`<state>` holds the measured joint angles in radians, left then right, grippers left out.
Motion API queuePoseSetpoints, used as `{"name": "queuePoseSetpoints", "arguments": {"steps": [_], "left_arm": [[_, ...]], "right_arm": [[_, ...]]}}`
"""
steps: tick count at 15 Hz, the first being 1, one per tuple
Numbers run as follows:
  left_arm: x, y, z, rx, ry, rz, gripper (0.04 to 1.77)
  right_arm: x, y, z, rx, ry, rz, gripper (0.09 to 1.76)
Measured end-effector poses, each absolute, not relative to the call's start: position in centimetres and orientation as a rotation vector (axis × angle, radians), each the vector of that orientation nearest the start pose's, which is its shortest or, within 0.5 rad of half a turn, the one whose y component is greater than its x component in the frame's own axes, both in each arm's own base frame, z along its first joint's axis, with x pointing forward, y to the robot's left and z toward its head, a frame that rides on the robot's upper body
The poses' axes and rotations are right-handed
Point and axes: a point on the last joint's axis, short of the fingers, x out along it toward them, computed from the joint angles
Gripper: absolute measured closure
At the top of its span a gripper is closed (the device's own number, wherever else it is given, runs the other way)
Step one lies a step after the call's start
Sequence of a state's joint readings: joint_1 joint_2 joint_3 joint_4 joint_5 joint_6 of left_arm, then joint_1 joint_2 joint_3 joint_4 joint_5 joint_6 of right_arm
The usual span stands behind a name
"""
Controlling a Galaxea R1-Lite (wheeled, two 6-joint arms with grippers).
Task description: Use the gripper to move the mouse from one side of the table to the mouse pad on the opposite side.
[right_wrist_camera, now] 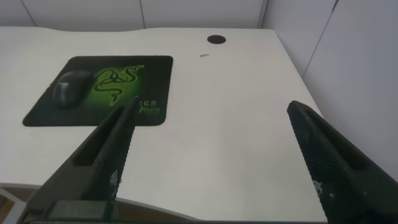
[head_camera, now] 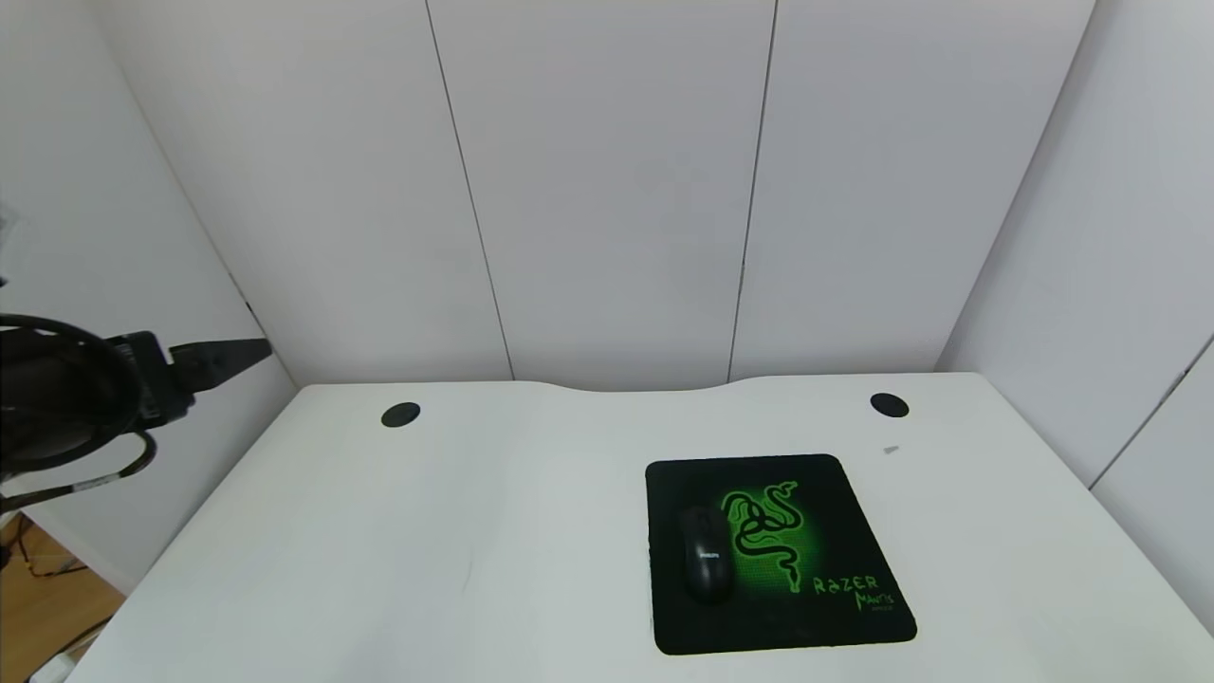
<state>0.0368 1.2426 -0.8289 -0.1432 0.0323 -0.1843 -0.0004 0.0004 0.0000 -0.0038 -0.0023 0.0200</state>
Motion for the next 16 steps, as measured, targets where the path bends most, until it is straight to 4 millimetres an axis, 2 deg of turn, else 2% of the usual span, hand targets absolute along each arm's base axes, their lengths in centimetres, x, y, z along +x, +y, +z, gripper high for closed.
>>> {"name": "queuePoseSetpoints", "arguments": {"steps": [3,8,16], "left_arm": [[14.1,0.6,26.2,-0.163,0.183,0.058,0.09],[6.1,0.2,26.1,-0.132,0.093,0.027,0.09],[-4.3,-0.2,24.7,-0.051,-0.23,-0.025,0.09]], "right_arm": [[-2.3,0.0,7.6,0.02,-0.004,-0.003,0.14],[-2.3,0.0,7.6,0.02,-0.004,-0.002,0.14],[-2.3,0.0,7.6,0.02,-0.003,-0.003,0.14]]}}
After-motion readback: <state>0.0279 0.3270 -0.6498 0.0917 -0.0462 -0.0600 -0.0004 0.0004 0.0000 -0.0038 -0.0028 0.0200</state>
